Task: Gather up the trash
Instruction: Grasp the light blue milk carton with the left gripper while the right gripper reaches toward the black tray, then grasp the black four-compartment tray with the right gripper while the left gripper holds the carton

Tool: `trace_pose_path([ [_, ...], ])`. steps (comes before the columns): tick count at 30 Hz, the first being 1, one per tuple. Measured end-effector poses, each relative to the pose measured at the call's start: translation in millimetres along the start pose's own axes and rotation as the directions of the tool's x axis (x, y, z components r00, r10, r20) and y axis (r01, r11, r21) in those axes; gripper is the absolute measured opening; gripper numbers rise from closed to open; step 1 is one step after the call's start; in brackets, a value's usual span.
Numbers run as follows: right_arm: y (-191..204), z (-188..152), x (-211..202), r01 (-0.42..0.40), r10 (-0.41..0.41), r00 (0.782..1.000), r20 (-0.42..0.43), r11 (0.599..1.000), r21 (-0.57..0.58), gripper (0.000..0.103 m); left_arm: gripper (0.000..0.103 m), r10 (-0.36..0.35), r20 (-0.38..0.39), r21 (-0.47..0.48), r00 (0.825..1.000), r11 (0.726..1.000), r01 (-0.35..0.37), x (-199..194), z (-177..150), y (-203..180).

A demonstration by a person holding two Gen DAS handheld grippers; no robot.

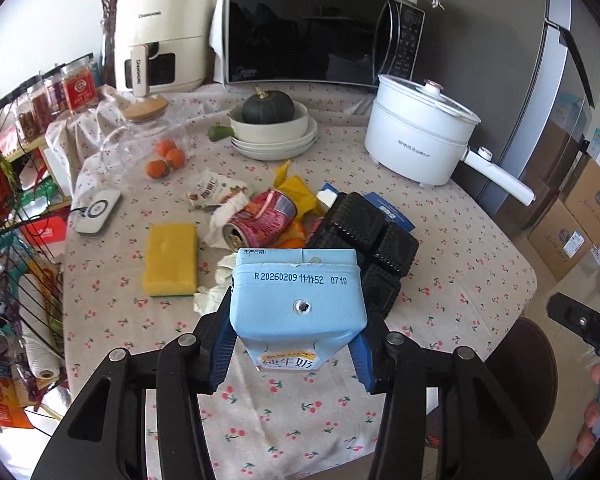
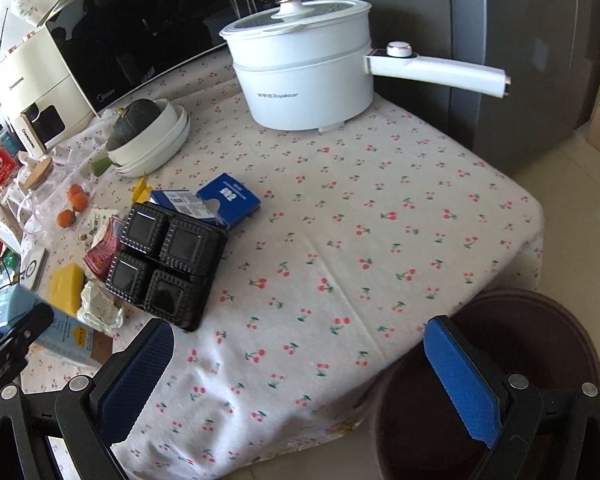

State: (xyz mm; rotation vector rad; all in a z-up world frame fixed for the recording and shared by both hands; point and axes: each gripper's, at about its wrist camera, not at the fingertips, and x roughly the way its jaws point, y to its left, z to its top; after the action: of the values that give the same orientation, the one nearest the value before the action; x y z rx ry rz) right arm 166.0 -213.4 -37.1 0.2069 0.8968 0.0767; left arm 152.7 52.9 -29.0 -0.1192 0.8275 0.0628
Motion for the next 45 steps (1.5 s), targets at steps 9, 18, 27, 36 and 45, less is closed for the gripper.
trace_pose_path([
  [9, 90, -24, 81, 0.011, -0.018, 0.997, -0.075, 0.996, -0.091, 0.103, 0.052, 0.061, 0.021, -0.046, 0.998, 0.997, -0.060, -33, -6, 82],
  [18, 118, -17, 130, -0.022, 0.015, 0.995, -0.094, 0.996, -0.081, 0.093, 0.052, 0.013, 0.013, -0.160, 1.000, 0.987, -0.011, -45, -6, 130],
  [27, 87, 2, 141, -0.051, 0.065, 0.993, -0.101, 0.990, 0.130, 0.067, 0.052, -0.019, 0.017, -0.171, 1.000, 0.985, 0.022, -50, -4, 129],
  [36, 77, -6, 159, -0.159, 0.196, 0.971, -0.135, 0.957, 0.242, 0.061, 0.052, -0.014, 0.004, -0.176, 1.000, 0.984, 0.015, -46, -3, 129],
  [45, 82, -2, 160, -0.225, 0.260, 0.951, -0.165, 0.953, 0.203, 0.051, 0.052, 0.006, -0.012, -0.151, 1.000, 0.988, -0.008, -40, -5, 125],
])
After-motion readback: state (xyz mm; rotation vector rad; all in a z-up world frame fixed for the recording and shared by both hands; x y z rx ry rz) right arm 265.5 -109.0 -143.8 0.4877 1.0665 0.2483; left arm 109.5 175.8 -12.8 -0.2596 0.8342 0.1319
